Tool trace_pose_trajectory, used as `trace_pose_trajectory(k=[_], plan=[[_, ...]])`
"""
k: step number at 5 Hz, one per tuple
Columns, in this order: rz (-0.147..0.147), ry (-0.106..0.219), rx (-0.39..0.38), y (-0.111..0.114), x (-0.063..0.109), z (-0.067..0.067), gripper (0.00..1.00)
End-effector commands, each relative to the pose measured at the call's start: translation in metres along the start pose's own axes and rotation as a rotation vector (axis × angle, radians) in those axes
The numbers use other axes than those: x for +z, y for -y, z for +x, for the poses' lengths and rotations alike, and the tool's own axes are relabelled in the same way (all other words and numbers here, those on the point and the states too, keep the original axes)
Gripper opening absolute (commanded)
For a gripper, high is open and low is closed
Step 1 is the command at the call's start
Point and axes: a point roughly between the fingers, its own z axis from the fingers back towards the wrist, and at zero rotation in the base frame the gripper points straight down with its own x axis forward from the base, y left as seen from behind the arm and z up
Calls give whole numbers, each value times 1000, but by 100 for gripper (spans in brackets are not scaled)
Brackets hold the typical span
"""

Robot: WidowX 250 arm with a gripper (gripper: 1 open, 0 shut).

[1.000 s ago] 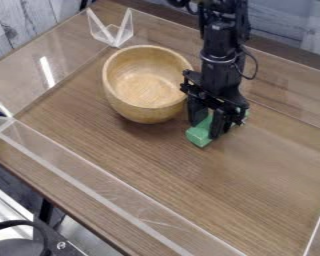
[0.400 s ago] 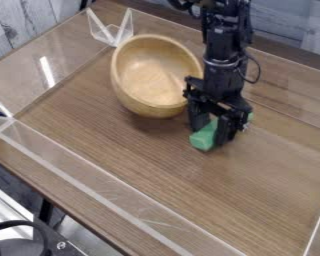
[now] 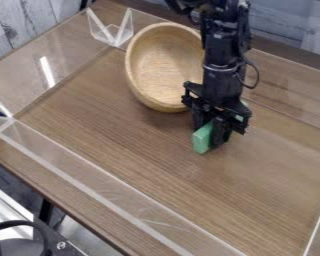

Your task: Remove the green block from inside the brown bowl and put it on the table

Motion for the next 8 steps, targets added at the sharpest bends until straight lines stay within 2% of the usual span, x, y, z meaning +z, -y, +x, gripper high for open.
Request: trace_pose_trajectory(k=[1,6,8], plan=[[-6,12,6,1,8,-2,0],[-21,7,31,-1,10,-7,0],[-14,46,40,-2,31,-16,0]])
